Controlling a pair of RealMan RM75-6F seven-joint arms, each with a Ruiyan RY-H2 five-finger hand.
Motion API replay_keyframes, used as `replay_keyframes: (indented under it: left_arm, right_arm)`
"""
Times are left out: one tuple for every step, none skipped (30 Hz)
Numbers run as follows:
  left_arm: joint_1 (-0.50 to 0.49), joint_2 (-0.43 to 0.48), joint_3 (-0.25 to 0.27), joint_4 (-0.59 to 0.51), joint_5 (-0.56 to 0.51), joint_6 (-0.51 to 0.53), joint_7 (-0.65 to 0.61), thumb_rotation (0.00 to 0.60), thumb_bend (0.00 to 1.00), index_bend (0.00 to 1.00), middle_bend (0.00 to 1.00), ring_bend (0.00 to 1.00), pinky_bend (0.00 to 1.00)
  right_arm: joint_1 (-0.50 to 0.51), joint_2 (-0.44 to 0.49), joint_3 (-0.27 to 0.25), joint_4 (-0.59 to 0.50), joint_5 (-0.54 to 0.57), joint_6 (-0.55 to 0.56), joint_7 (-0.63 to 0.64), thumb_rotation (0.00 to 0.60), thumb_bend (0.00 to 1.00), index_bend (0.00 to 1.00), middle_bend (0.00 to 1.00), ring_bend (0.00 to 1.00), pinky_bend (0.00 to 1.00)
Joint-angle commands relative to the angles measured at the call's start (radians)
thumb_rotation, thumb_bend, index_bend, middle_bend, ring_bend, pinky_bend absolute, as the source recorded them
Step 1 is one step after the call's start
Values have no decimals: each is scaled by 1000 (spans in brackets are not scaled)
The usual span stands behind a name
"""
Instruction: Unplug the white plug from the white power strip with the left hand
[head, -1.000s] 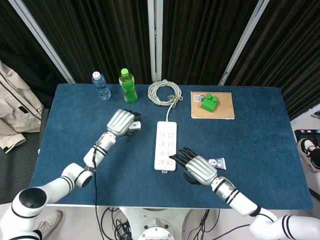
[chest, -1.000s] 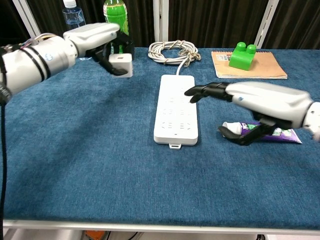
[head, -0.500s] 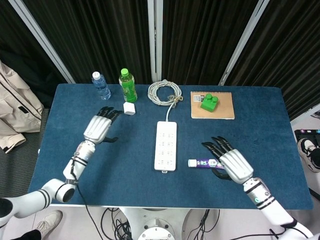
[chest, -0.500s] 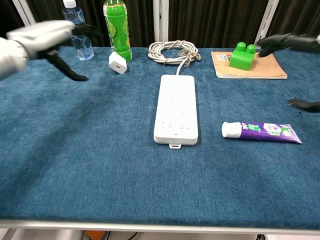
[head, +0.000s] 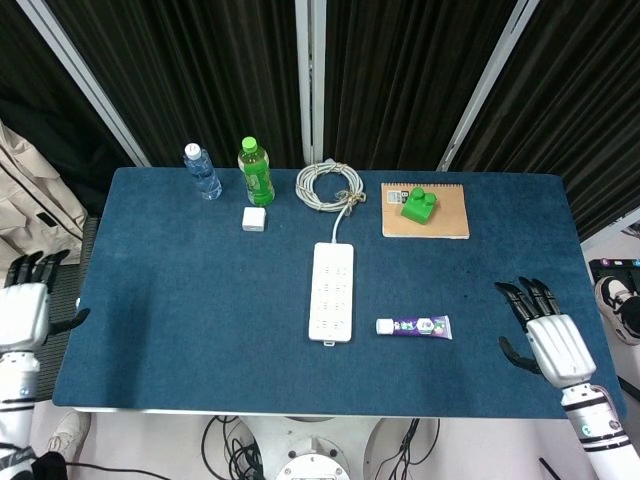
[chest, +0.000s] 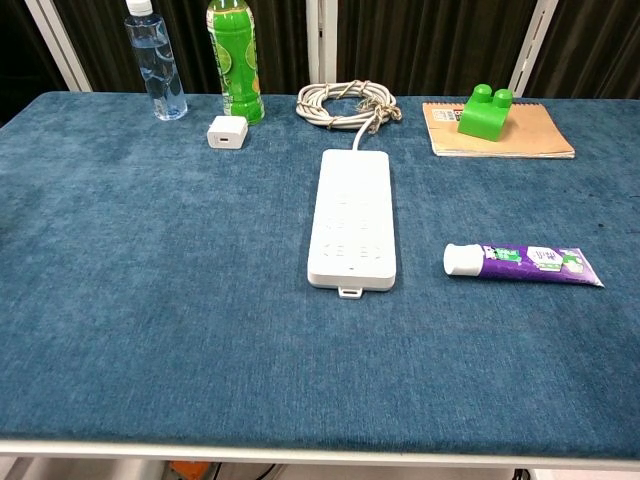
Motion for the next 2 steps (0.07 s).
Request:
replay_keyframes:
  left_arm:
    - [80,23,53,-48,45,70,11,600,129,146,175,72,77]
    - [95,22,62,-55,56,84,19,600,129,146,175,72,72]
  right_arm:
    - [-46,-14,-7,12,-17,47,4,600,327,15,115,0,0]
    - [-56,-17,-9,14,-21,58,4,600,327,15,115,0,0]
